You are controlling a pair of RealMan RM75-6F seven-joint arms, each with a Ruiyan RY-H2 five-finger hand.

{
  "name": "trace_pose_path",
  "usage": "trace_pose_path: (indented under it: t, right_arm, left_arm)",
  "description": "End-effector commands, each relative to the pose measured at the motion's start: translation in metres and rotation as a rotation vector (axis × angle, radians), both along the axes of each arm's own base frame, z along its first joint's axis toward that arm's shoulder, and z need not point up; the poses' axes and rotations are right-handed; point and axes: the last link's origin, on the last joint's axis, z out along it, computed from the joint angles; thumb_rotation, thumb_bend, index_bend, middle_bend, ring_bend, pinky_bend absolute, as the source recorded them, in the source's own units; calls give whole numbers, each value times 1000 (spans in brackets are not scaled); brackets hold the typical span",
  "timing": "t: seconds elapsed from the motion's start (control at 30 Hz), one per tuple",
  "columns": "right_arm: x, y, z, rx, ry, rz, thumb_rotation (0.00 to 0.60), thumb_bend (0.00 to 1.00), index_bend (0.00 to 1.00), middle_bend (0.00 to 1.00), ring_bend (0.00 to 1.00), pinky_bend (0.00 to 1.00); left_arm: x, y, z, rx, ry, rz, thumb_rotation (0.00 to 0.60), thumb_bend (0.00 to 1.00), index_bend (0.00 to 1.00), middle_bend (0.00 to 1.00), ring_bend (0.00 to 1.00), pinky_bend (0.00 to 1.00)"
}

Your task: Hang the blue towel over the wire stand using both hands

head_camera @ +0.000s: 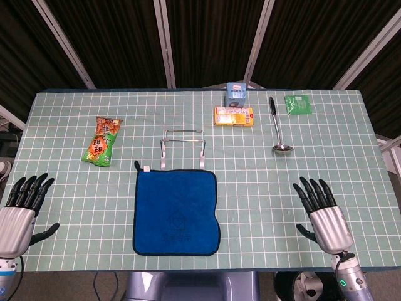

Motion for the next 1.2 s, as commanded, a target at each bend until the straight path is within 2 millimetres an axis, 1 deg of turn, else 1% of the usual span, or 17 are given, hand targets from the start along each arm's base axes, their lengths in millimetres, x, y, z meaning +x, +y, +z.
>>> trace_pose_path:
  t: [0.03,0.17,0.23,0.3,0.4,0.47,0.53,0.6,0.67,0.73,0.77,0.83,0.97,1.07,1.2]
  right_arm:
    - [0,0,-1,12,-2,-1,600,0,0,0,0,0]
    - [-1,1,-8,63,-1,-1,600,0,0,0,0,0]
    - [4,-3,-16,103,1,23,600,0,0,0,0,0]
    - [13,-11,-27,150,11,63,600,0,0,0,0,0]
    - [34,-27,-44,236,43,148,600,0,0,0,0,0]
    - [57,-44,-59,307,76,232,600,0,0,0,0,0]
    - [76,-57,-71,355,92,294,600,0,0,0,0,0]
    - [95,-71,-87,405,107,355,600,0,0,0,0,0]
    - [104,-78,-97,428,117,380,600,12,3,0,0,0]
    - [112,-87,-111,456,142,405,600,53,30,0,0,0]
    - [115,-91,-117,466,158,413,600,87,61,0,0,0]
    - [118,-96,-126,480,180,424,600,125,107,0,0,0]
    - [122,-107,-150,505,223,441,600,148,107,0,0,0]
    - [116,-110,-159,508,247,453,600,154,115,0,0,0]
    - [109,-114,-164,509,279,463,600,154,117,0,0,0]
  left_arm:
    - [0,1,-1,-4,-2,1,600,0,0,0,0,0]
    - [0,2,0,-1,-9,1,600,0,0,0,0,0]
    - [0,3,0,2,-7,2,600,0,0,0,0,0]
    - [-2,4,0,3,-3,9,600,0,0,0,0,0]
    - [-4,8,-1,4,2,24,600,0,0,0,0,0]
    - [-5,12,-4,1,14,33,600,0,0,0,0,0]
    - [-7,14,-6,1,24,44,600,0,0,0,0,0]
    - [-9,16,-8,1,35,58,600,0,0,0,0,0]
    - [-10,17,-10,2,41,65,600,0,0,0,0,0]
    - [-11,18,-11,3,49,74,600,0,0,0,0,0]
    - [-12,19,-12,2,54,78,600,0,0,0,0,0]
    - [-13,20,-14,1,61,84,600,0,0,0,0,0]
    - [-16,23,-17,-1,71,101,600,0,0,0,0,0]
    - [-19,25,-19,-7,77,115,600,0,0,0,0,0]
    - [-20,26,-21,-10,84,120,600,0,0,0,0,0]
